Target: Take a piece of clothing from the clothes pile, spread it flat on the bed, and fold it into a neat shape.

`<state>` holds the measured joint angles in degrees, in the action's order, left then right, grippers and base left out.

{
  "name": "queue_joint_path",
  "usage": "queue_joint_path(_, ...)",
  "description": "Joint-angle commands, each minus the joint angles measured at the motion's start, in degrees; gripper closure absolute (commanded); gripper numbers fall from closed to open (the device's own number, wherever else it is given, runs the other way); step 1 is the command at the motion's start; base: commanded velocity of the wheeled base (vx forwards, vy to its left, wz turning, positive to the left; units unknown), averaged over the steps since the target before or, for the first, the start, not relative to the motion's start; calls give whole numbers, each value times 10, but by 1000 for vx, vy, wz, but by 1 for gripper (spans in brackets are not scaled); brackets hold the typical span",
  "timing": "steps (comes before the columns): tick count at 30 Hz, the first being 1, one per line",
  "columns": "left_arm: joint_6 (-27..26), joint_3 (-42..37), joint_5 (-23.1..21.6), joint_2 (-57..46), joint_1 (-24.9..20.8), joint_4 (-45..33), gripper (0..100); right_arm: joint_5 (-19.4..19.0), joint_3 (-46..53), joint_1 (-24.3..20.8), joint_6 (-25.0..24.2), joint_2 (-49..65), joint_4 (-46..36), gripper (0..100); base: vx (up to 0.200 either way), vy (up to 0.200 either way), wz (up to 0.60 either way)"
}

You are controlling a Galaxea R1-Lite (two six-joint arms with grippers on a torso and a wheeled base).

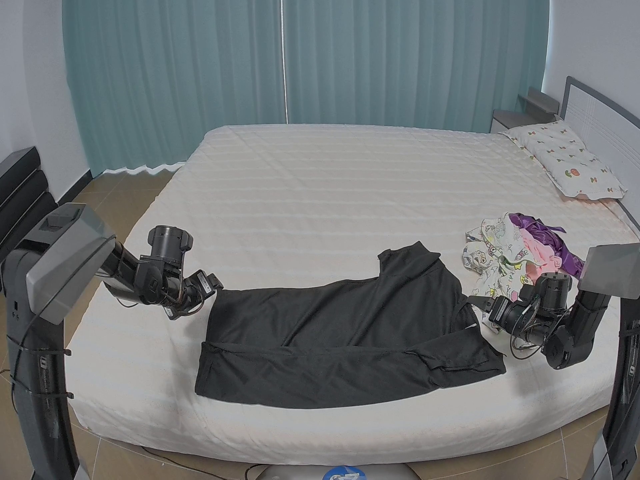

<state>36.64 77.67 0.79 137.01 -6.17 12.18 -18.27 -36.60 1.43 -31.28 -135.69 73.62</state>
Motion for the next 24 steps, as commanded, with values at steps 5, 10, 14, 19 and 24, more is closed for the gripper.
queue_joint_path(5, -47, 129, -78, 107, 4, 1, 0, 0, -1, -1, 0, -4, 0, 0, 0, 0, 0)
queue_joint_path(10, -50, 186, -79, 135, 4, 1, 0, 0, -1, -1, 0, -4, 0, 0, 0, 0, 0)
queue_joint_path(14, -61, 214, -79, 146, 5, 0, 0, 0, -1, -1, 0, -4, 0, 0, 0, 0, 0)
queue_joint_path(19, -83, 233, -79, 161, 5, -12, 0, 0, -1, -2, 0, -5, 0, 0, 0, 0, 0)
queue_joint_path(24, -94, 237, -78, 175, 2, -11, 0, 0, -3, -3, 0, -8, 0, 0, 0, 0, 0)
